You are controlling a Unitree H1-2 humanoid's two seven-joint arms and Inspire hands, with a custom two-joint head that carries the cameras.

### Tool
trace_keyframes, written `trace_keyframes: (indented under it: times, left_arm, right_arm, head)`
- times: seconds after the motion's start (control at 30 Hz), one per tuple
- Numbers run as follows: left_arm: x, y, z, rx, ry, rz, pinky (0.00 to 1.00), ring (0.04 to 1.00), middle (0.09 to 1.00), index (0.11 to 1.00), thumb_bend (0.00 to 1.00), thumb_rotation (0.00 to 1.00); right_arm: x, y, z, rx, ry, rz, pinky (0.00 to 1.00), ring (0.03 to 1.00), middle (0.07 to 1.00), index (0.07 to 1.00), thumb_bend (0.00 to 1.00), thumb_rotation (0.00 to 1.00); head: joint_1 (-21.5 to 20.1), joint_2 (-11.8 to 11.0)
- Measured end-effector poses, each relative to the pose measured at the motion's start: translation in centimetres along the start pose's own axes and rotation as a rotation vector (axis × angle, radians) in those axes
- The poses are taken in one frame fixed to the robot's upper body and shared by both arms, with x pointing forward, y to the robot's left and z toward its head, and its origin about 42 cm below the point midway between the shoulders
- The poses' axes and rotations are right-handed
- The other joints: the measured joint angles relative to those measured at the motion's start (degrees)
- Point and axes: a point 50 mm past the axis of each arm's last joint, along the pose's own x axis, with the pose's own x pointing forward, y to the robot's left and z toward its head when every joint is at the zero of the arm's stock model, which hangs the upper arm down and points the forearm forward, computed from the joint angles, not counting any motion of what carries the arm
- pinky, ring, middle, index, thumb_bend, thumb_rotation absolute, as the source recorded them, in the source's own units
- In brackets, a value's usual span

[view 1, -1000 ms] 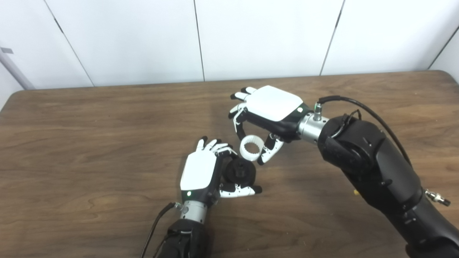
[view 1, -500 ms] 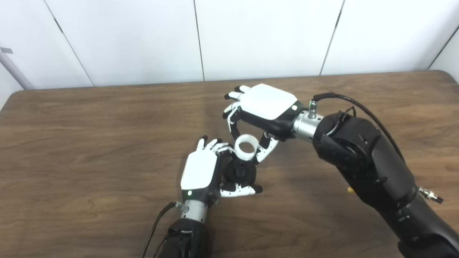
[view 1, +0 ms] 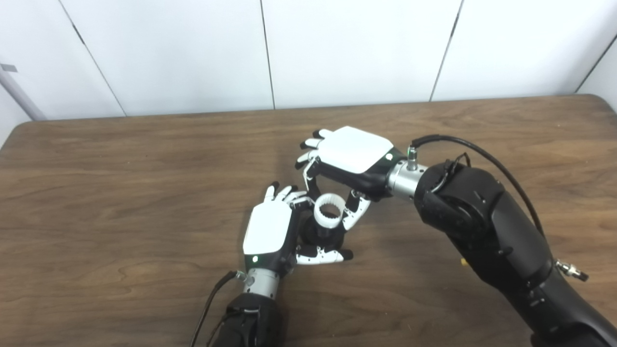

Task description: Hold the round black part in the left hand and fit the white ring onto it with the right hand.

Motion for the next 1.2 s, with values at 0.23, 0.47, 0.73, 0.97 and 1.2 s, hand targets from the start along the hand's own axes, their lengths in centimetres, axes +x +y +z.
trace_keyframes:
  times: [0.23, 0.47, 0.73, 0.97, 1.2]
  left_arm:
    - [0.0, 0.0, 0.0, 0.0, -0.001, 0.0, 1.0, 0.887, 0.773, 0.482, 0.52, 0.05]
    - [0.0, 0.0, 0.0, 0.0, 0.0, 0.0, 1.0, 0.889, 0.774, 0.483, 0.52, 0.05]
    - [0.0, 0.0, 0.0, 0.0, 0.001, 0.0, 1.0, 0.882, 0.772, 0.483, 0.52, 0.05]
    - [0.0, 0.0, 0.0, 0.0, 0.004, 0.001, 1.0, 0.885, 0.775, 0.483, 0.52, 0.05]
    - [0.0, 0.0, 0.0, 0.0, 0.003, 0.001, 1.0, 0.884, 0.776, 0.483, 0.52, 0.05]
  right_arm:
    - [0.1, 0.3, -0.2, -0.005, 0.005, 0.01, 1.0, 0.97, 0.851, 0.486, 0.52, 0.14]
    - [0.1, 0.6, -0.1, -0.003, 0.006, 0.02, 1.0, 0.967, 0.848, 0.486, 0.52, 0.14]
    - [0.2, 0.9, 0.0, 0.001, 0.001, 0.025, 1.0, 0.983, 0.851, 0.485, 0.52, 0.13]
    - [0.3, 1.2, 0.2, 0.014, -0.002, 0.029, 1.0, 0.981, 0.847, 0.485, 0.52, 0.14]
    - [0.4, 1.2, 0.2, 0.016, -0.002, 0.029, 1.0, 0.989, 0.849, 0.485, 0.52, 0.13]
  head:
    - [0.0, 0.3]
    - [-0.2, 0.4]
    - [0.0, 0.4]
    - [-0.3, 0.6]
    - [-0.3, 0.6]
